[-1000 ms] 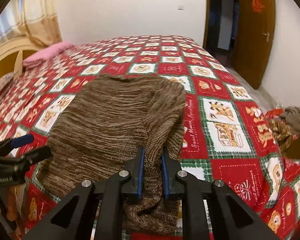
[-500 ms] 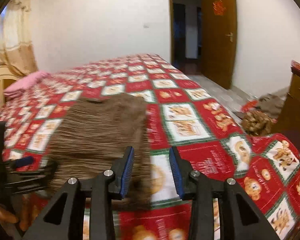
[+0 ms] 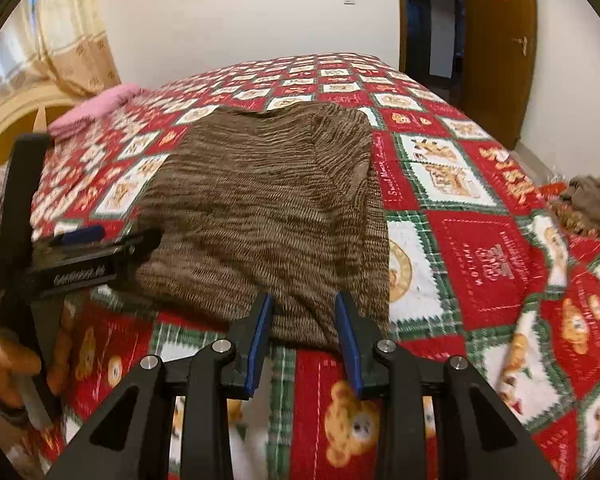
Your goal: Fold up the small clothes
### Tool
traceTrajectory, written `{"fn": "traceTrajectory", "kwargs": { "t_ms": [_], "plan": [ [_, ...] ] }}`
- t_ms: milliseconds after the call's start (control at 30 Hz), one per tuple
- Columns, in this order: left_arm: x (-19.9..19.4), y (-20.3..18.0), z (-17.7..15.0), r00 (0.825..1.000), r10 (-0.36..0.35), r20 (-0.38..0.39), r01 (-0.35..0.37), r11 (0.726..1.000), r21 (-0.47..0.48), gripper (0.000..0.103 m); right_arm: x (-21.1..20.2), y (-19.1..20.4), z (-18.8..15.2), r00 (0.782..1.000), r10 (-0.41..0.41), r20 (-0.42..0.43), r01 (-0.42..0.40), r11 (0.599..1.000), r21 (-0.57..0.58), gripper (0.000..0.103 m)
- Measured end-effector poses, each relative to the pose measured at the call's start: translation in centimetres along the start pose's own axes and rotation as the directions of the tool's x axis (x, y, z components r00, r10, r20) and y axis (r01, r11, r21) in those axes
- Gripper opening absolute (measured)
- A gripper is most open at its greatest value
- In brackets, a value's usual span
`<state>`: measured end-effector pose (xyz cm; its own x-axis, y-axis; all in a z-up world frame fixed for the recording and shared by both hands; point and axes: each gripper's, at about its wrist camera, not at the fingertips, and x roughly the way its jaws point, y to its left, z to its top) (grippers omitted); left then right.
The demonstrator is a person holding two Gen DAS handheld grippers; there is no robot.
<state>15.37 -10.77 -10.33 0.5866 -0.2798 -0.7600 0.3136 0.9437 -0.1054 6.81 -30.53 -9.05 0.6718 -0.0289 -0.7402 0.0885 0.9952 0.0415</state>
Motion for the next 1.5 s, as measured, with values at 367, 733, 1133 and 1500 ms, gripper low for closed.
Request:
{"fn": "traceTrajectory", "kwargs": {
  "t_ms": [367, 733, 1133, 1500],
  "plan": [
    [-1.7, 2.1, 1.5, 0.977, -0.212, 0.018, 0.212, 0.976, -0.054, 0.103, -5.0, -6.6, 2.3, 0.987, 0.055, 0.152, -0.090, 0.969, 0.228, 0.072],
    [5.9, -1.6, 9.4, 0.962, -0.266, -0.059, 0.259, 0.961, -0.099, 0.078, 6.5, -7.6, 9.9, 0.993, 0.114, 0.019, -0.115, 0.972, 0.204, 0.072],
    [7.3, -1.3, 8.4, 0.964, -0.265, -0.013, 0.264, 0.963, -0.056, 0.079, 10.7, -6.2, 9.8, 0.973, 0.232, -0.001, -0.232, 0.970, 0.079, 0.053],
    [6.6, -2.7, 8.4, 0.979, -0.202, -0.016, 0.202, 0.979, 0.010, 0.052, 11.2, -4.3, 10.7, 0.980, 0.194, -0.031, -0.192, 0.979, 0.068, 0.030]
  ]
}}
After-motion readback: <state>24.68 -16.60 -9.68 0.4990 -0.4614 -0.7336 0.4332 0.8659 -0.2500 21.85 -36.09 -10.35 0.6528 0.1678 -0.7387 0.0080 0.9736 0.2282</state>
